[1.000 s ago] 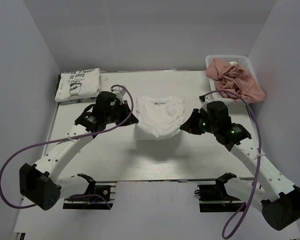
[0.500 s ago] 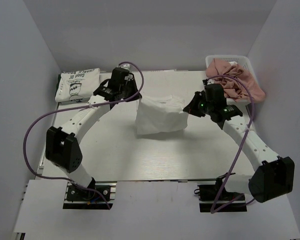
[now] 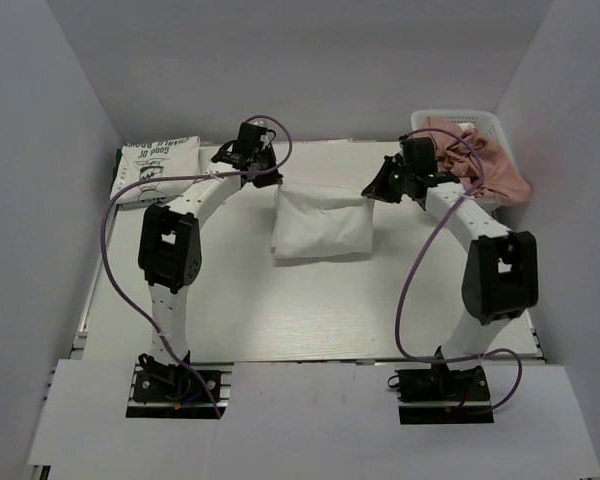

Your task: Fold and stack the t-shirts

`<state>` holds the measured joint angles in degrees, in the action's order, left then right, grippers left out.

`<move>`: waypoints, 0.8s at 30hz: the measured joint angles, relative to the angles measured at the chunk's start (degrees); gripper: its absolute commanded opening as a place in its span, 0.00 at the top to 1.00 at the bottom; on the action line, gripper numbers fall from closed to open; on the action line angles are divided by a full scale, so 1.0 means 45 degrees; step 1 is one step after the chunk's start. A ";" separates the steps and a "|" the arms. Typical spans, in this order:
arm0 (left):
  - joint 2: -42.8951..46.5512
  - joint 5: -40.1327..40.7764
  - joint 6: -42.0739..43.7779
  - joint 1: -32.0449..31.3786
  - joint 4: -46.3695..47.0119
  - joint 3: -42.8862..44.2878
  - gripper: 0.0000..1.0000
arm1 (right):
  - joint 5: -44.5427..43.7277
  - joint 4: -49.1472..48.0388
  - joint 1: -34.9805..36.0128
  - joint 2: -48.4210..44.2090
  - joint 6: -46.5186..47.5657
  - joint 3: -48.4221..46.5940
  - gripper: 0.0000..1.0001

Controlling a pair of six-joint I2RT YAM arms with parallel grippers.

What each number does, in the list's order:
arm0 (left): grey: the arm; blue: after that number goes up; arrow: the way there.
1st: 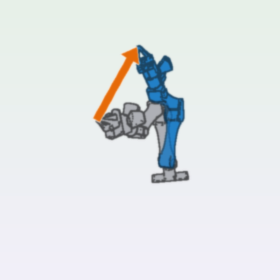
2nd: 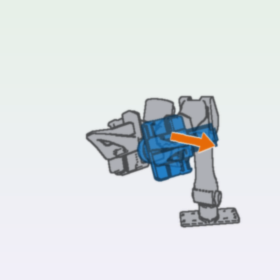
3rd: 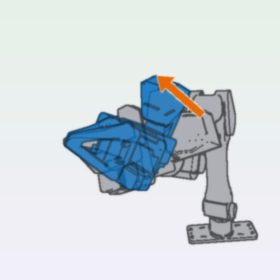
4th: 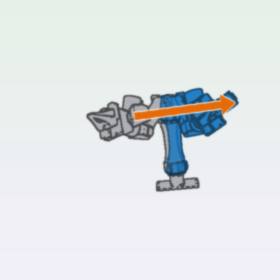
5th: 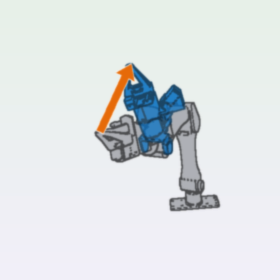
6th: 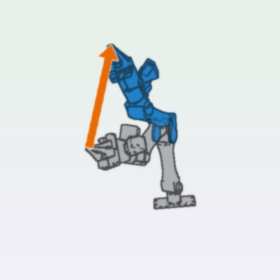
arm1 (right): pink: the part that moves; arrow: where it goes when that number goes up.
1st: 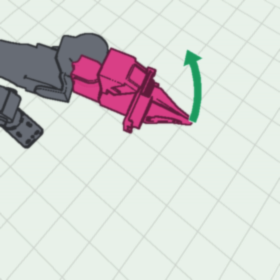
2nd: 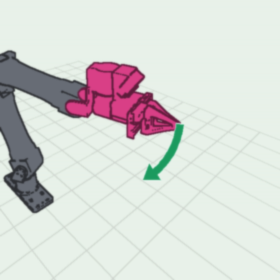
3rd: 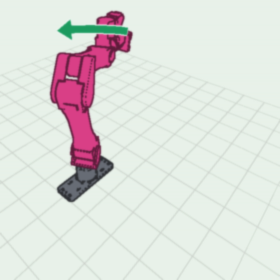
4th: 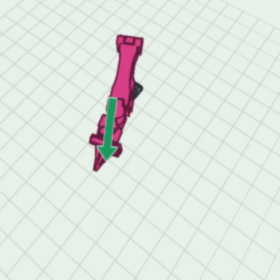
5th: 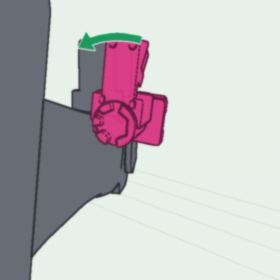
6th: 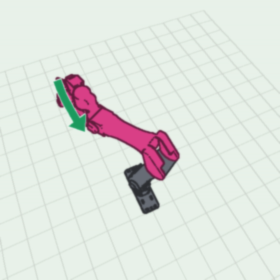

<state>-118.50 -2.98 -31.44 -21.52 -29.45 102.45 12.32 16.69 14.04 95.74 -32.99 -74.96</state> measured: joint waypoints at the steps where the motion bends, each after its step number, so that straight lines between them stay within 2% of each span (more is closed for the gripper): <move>1: -0.0355 -0.0068 0.0068 0.0053 0.0151 0.0199 1.00 | 0.0073 -0.0053 -0.0078 0.0593 -0.0005 -0.0442 1.00; 7: -0.2220 -0.0136 0.0408 0.0180 0.0811 0.1622 1.00 | 0.0112 -0.0185 -0.0476 0.3254 -0.0185 -0.1933 1.00; 8: -0.2531 -0.0141 0.0471 0.0180 0.1035 0.1851 0.85 | 0.0102 -0.0219 -0.0529 0.3643 -0.0243 -0.2147 0.92; 9: -0.2841 -0.0151 0.0573 0.0175 0.1219 0.2069 0.59 | 0.0063 -0.0262 -0.0578 0.4027 -0.0277 -0.2365 0.77; 10: -0.3143 -0.0175 0.0695 0.0175 0.1326 0.2317 0.25 | 0.0063 -0.0364 -0.0627 0.4328 -0.0330 -0.2531 0.41; 11: -0.3458 -0.0185 0.0763 0.0170 0.1423 0.2633 0.01 | 0.0063 -0.0539 -0.0680 0.4663 -0.0335 -0.2681 0.10; 16: -0.4303 -0.0092 0.0865 0.0180 0.1540 0.3687 0.00 | 0.0646 -0.0651 -0.0855 0.6110 0.0277 -0.4721 0.09; 19: -0.4061 -0.0073 0.0894 0.0180 0.1627 0.3638 0.00 | 0.0874 -0.0753 -0.0855 0.5931 0.0690 -0.5387 0.09; 22: -0.2827 -0.0044 0.0889 0.0155 0.1967 0.2268 0.00 | 0.1035 -0.1107 -0.0772 0.4692 0.0860 -0.4401 0.09; 24: -0.1559 -0.0311 0.0879 0.0131 0.2327 0.0806 0.00 | 0.1297 -0.1457 -0.0685 0.3342 0.0947 -0.2968 0.09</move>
<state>-125.51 -4.38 -27.49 -20.93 -18.98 106.08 18.15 10.13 10.96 110.78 -28.73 -88.31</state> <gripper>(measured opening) 0.992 0.907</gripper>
